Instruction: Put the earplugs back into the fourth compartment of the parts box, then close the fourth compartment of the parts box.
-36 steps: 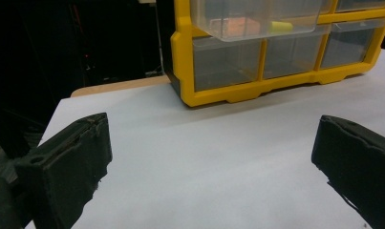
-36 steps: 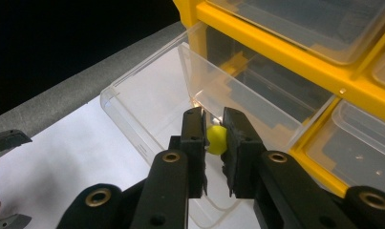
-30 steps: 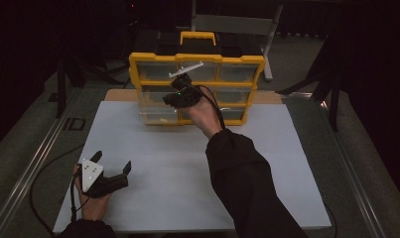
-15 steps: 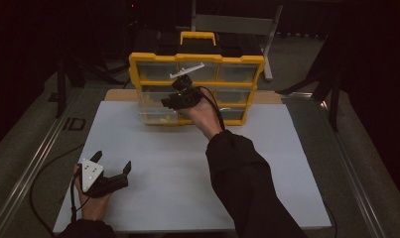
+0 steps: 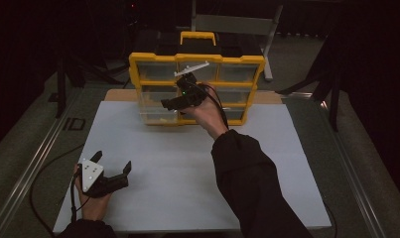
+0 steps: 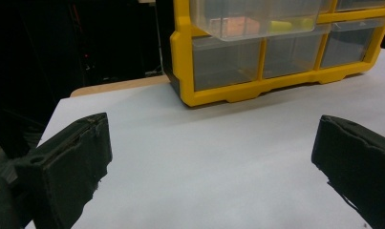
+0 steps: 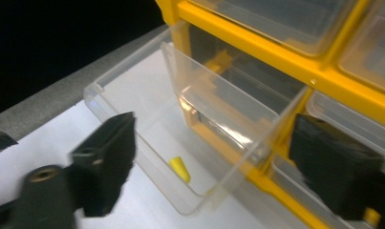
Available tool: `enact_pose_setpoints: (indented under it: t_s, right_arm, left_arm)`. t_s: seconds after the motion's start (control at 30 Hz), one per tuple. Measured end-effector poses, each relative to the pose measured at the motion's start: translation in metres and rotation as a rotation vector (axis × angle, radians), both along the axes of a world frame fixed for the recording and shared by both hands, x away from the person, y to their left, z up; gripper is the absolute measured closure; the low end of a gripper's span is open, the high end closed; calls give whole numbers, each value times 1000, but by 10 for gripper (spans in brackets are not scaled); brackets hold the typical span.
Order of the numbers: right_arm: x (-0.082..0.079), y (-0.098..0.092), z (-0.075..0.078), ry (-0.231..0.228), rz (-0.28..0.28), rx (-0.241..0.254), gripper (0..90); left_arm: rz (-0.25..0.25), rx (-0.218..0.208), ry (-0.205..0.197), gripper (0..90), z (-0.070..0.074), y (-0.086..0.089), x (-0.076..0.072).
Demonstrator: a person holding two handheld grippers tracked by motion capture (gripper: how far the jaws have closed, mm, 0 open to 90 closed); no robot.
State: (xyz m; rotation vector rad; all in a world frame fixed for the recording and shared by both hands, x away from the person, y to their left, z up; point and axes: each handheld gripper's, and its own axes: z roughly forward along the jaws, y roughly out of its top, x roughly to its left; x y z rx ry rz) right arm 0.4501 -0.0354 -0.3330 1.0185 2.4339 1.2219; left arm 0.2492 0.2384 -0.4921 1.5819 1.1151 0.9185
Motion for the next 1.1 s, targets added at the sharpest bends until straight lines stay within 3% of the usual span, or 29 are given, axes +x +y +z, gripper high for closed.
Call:
enact_pose_setpoints:
  t_s: [0.07, 0.37, 1.1]
  right_arm:
    - [0, -2, 0, 9, 9, -4, 87]
    - [-7, -9, 1, 9, 28, -13, 80]
    - [-22, -32, -20, 29, 55, 0, 80]
  left_arm:
    - [0, -1, -1, 9, 0, 0, 0]
    - [1, -1, 1, 9, 0, 0, 0]
    - [3, 2, 2, 9, 0, 0, 0]
